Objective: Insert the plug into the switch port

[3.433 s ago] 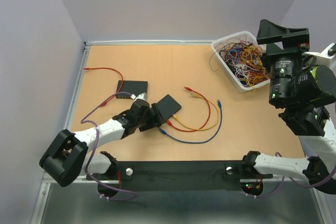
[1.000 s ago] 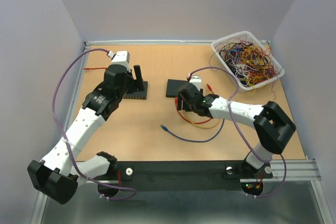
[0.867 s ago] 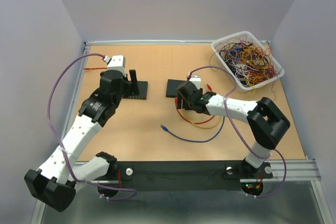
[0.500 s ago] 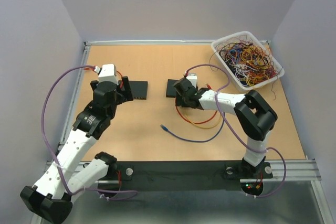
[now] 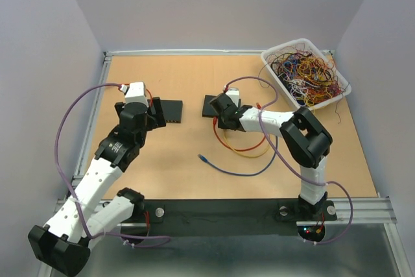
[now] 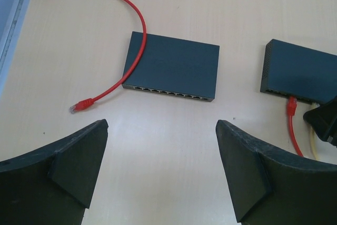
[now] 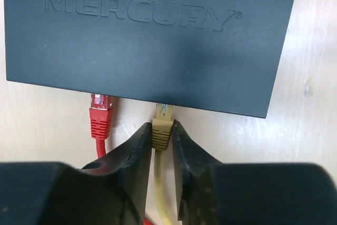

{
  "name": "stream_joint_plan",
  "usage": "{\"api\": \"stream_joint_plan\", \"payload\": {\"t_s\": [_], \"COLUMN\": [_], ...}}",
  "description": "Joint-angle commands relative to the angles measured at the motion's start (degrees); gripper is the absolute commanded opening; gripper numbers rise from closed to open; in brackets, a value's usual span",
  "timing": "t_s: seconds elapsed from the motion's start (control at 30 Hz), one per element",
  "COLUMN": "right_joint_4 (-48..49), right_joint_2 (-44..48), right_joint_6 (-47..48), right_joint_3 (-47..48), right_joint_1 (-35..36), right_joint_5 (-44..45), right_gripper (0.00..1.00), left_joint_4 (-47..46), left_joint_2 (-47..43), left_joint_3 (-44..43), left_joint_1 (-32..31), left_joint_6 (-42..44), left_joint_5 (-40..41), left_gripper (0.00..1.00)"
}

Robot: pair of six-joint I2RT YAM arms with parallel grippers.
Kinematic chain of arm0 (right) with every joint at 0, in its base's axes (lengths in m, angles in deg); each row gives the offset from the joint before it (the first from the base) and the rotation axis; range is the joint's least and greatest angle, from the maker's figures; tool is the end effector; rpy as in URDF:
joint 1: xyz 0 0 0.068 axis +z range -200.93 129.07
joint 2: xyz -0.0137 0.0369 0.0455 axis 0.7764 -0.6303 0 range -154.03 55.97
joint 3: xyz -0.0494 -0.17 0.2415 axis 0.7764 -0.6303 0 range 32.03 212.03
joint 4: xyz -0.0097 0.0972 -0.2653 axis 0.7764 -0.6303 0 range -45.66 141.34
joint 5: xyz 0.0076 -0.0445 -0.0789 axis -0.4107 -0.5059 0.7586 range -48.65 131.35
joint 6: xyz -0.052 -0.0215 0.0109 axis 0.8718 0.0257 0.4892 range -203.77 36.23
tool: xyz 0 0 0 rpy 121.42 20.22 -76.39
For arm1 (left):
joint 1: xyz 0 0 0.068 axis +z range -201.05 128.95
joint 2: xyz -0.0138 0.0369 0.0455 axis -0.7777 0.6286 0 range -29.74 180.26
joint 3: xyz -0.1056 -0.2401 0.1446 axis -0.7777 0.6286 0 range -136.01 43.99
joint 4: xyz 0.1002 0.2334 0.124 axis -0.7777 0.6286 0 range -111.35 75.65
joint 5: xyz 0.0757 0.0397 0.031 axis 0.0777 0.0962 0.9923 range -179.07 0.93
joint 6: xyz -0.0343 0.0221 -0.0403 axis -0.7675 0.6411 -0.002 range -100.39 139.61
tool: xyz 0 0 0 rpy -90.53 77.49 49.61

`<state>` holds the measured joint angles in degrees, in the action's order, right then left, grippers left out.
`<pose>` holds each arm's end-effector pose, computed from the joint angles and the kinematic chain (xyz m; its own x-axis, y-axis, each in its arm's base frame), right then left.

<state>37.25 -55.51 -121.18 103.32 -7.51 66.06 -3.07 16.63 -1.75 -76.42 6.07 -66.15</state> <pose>0.3273 0.2863 0.1679 -0.7400 0.0595 -0.6700 0.0031 0.9964 0.0851 0.1806 -0.0681 0.3454 -0.2992 -0.0969 -0.9493 -0.0086 0.9951 -0.0988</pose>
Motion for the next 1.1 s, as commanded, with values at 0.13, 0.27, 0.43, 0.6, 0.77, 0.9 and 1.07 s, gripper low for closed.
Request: {"api": "stream_joint_plan", "payload": {"t_s": [0.13, 0.27, 0.43, 0.6, 0.77, 0.9, 1.07], "right_joint_4": [0.9, 0.64, -0.41, -3.05, -3.14, -1.48, 3.27], "right_joint_2": [-7.51, -12.69, -20.43, -27.73, -21.42, -14.57, -3.51], "right_joint_6": [1.63, 4.35, 7.51, 12.26, 12.71, 12.01, 12.18], "right_joint_3": [8.15, 14.29, 26.77, 41.63, 35.52, 25.15, 12.22], "right_joint_1": [-3.86, -7.02, -11.07, -12.57, -12.57, -12.57, -12.48], "right_joint_5": [-0.19, 0.69, 0.25, 0.16, -0.97, -4.39, -7.04], "right_gripper": [0.21, 0.21, 0.26, 0.56, 0.73, 0.87, 1.0], "left_joint_4": [-2.73, -2.81, -2.73, -2.64, -2.46, -2.64, -3.69], "left_joint_2": [1.09, 1.53, 2.06, 3.28, 4.61, 5.22, 7.59], "left_joint_3": [0.56, 0.65, 0.65, 0.73, 0.38, 0.3, 0.21], "left_joint_1": [0.23, 0.23, 0.23, 0.23, 0.23, 0.49, 2.33], "left_joint_6": [0.27, 0.18, 0.09, 0.09, 0.01, -0.08, 0.18], "left_joint_5": [-0.07, 0.28, 0.55, 0.29, 0.29, 0.02, -1.12], "left_gripper": [0.95, 0.95, 0.95, 0.95, 0.95, 0.95, 0.96]}}
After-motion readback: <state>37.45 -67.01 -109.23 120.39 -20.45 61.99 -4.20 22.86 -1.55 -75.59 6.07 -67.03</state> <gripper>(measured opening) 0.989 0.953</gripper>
